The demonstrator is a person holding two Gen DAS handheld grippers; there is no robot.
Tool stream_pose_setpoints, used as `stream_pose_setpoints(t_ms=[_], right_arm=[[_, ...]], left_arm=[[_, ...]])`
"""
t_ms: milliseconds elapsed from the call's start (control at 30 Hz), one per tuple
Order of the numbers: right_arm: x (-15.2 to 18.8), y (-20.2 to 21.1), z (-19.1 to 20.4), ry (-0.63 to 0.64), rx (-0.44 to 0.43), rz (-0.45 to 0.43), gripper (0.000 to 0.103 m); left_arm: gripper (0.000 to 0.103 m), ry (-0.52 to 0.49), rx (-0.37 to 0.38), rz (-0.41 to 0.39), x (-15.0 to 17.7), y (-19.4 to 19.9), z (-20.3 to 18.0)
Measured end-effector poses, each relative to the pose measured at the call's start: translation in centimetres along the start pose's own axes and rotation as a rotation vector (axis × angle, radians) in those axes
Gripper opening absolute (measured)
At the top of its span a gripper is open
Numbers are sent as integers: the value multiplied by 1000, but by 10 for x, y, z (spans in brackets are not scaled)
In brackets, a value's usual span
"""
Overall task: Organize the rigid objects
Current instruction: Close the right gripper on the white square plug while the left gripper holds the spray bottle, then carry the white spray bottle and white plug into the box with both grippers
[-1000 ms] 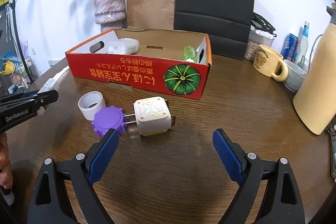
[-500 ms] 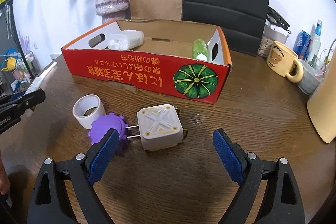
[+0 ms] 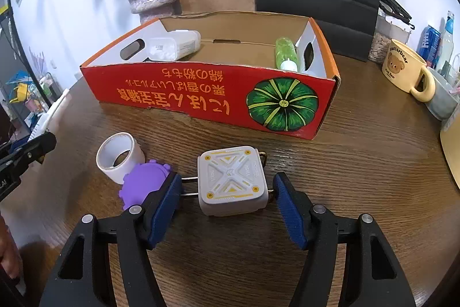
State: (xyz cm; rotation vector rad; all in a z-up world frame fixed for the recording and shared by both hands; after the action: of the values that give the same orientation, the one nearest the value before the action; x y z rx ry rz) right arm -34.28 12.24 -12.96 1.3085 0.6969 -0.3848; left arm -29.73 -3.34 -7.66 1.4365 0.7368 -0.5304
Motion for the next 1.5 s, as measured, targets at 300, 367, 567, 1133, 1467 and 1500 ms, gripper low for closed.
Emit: stream_pose_setpoints(t_ms=[300, 367, 567, 1133, 1467, 1500], right_arm=[[-2, 15, 3, 8, 31, -54, 56], [-2, 17, 3, 11, 34, -60, 56], [-4, 30, 8, 20, 37, -103, 56], [-23, 68, 22, 8, 37, -223, 56], [-43, 78, 28, -5, 33, -275, 56], [-45, 79, 28, -5, 34, -281, 56]], left_arm=[[24, -10, 7, -10, 0, 3, -3], [24, -11, 8, -10, 0, 4, -4], [24, -11, 8, -11, 0, 4, -4], [24, -13, 34, -41, -9, 17, -15], [24, -7, 45, -85, -33, 26, -24], [24, -5, 47, -89, -36, 27, -25]])
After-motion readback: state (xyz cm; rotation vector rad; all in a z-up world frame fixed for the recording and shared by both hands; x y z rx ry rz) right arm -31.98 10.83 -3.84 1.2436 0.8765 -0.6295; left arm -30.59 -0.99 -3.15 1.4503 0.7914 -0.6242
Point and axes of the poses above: each gripper's, at about its wrist camera, not at the fingertips, and y roughly against the way its jaws point, z to its left, x to its underside, the point moved 8 cm from there along -y, roughly the way its jaws point, and after that the axes turned 3 degrees about -x, right-handed, at the moved point
